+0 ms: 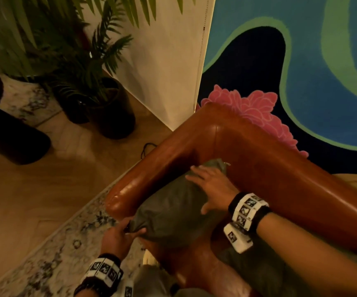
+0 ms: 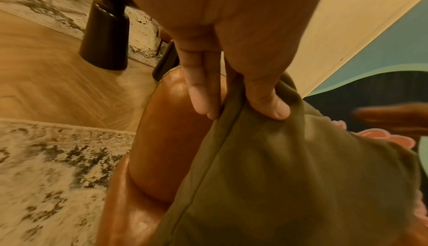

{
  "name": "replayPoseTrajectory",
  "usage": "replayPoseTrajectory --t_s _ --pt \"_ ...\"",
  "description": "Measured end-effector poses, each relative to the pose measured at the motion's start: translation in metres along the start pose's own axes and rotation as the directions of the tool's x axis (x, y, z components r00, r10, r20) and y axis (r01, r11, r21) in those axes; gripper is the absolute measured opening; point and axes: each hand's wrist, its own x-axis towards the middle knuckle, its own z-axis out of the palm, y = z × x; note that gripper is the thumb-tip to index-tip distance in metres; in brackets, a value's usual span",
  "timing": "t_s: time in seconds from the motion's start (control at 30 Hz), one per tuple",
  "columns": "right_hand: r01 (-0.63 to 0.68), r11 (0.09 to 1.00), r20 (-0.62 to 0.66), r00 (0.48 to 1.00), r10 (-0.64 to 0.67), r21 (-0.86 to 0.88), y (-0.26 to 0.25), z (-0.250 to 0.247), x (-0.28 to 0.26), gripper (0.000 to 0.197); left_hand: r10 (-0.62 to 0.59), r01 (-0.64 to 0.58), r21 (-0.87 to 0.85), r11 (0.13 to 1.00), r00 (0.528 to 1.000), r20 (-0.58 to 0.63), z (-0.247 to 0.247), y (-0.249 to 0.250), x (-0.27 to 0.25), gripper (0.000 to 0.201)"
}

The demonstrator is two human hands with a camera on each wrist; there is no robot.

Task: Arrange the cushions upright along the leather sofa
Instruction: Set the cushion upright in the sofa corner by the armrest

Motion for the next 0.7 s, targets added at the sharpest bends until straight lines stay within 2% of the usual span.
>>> replayPoseTrajectory --t_s 0.1,0.17,0.2,0.23,0.33,0.37,0.43,0.5,0.57,0.63,0.7 --pt "0.211 0.975 0.034 0.976 -0.214 0.072 -0.048 0.012 0.014 0.129 0.034 -0.034 0.006 0.999 0.999 0.011 -0.001 0.02 -0.006 0.027" --pt "0.3 0.949 0.029 0.952 -0.304 0.097 -0.078 0.017 0.021 0.124 0.098 -0.098 0.005 0.995 0.995 0.012 -0.003 0.033 -0.013 0.02" --pt "0.316 0.941 0.017 0.947 -0.321 0.121 -0.091 0.017 0.023 0.119 0.154 -0.154 0.009 0.988 0.988 0.005 -0.005 0.038 -0.016 0.026" --pt "0.326 0.932 -0.018 0.945 -0.328 0.158 -0.1 0.017 0.023 0.108 0.197 -0.197 0.02 0.98 0.98 -0.002 -0.006 0.043 -0.02 0.03" --pt "0.376 0.89 -0.203 0.922 -0.331 0.258 -0.104 0.013 0.021 0.052 0.286 -0.289 -0.025 0.957 0.954 -0.089 -0.015 0.067 -0.032 0.027" --pt "0.38 0.877 -0.235 0.918 -0.319 0.293 -0.1 0.009 0.019 0.038 0.302 -0.311 -0.055 0.949 0.945 -0.128 -0.02 0.075 -0.037 0.032" --pt "0.366 0.866 -0.242 0.924 -0.295 0.342 -0.091 -0.004 0.013 0.024 0.309 -0.328 -0.111 0.938 0.938 -0.154 -0.026 0.081 -0.039 0.056" --pt "0.348 0.85 -0.244 0.932 -0.268 0.395 -0.08 -0.018 0.009 0.023 0.286 -0.293 -0.149 0.944 0.956 -0.069 -0.023 0.068 -0.038 0.098" --pt "0.306 0.829 -0.24 0.947 -0.214 0.468 -0.067 -0.032 0.002 0.026 0.231 -0.227 -0.066 0.972 0.972 0.054 -0.013 0.045 -0.036 0.134" --pt "0.266 0.774 -0.248 0.958 -0.145 0.575 -0.048 -0.044 -0.004 0.023 0.156 -0.166 0.054 0.985 0.975 0.157 -0.001 0.029 -0.036 0.143" --pt "0.215 0.683 -0.237 0.97 -0.063 0.699 -0.025 -0.051 -0.011 0.022 0.096 -0.125 0.096 0.987 0.959 0.268 0.014 0.015 -0.039 0.133"
